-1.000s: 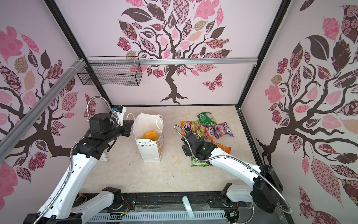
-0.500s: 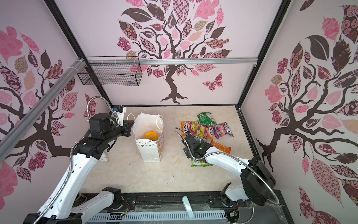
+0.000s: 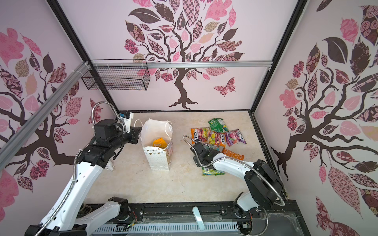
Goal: Place the snacks into the paper bag
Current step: Pick up the snack.
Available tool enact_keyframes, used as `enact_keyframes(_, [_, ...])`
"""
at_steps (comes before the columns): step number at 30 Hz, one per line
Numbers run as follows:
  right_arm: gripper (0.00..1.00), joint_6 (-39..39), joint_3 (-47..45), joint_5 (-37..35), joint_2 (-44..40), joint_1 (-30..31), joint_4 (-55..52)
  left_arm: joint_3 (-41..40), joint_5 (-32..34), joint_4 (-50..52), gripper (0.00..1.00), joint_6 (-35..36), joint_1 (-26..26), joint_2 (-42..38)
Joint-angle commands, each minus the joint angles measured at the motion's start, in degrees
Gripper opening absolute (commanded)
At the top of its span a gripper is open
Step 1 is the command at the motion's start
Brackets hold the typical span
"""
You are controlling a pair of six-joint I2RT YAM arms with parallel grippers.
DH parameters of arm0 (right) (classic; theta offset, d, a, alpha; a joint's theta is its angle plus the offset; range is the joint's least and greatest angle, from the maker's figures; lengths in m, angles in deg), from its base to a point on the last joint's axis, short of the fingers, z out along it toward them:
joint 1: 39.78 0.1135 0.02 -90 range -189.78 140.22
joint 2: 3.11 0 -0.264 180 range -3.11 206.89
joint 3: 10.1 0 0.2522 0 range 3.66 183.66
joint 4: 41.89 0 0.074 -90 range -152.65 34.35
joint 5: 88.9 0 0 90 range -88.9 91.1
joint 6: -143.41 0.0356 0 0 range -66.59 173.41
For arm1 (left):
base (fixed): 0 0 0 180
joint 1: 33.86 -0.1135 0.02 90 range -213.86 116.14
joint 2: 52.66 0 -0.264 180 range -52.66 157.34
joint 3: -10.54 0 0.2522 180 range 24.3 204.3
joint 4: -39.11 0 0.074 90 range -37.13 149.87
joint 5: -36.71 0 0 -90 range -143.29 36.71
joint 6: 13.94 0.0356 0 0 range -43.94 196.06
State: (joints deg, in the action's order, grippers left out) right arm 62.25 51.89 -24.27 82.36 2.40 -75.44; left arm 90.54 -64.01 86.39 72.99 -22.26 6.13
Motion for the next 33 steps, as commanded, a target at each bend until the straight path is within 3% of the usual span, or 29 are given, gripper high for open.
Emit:
enact_keyframes(1, [0.9, -0.04, 0.52, -0.89, 1.75, -0.36, 1.22, -0.72, -0.57, -0.9, 0.0, -0.27, -0.23, -0.22])
enact_keyframes(12, [0.92, -1.32, 1.71, -6.07, 6.22, -0.61, 2.32, -0.83, -0.44, -0.82, 0.0, -0.23, -0.18, -0.1])
enact_keyframes(23, [0.9, -2.67, 1.34, -4.61, 6.37, -3.13, 5.73, -0.72, -0.77, -0.74, 0.0, -0.3, -0.18, 0.17])
enact_keyframes(30, [0.73, -2.55, 0.52, -2.62, 6.77, -4.22, 6.53, -0.67, -0.66, -0.76, 0.0, -0.18, -0.25, 0.19])
enact_keyframes(33, [0.7, -2.35, 0.48, -1.98, 6.51, -4.21, 6.61, -0.67, -0.78, -0.66, 0.0, -0.18, -0.24, 0.38])
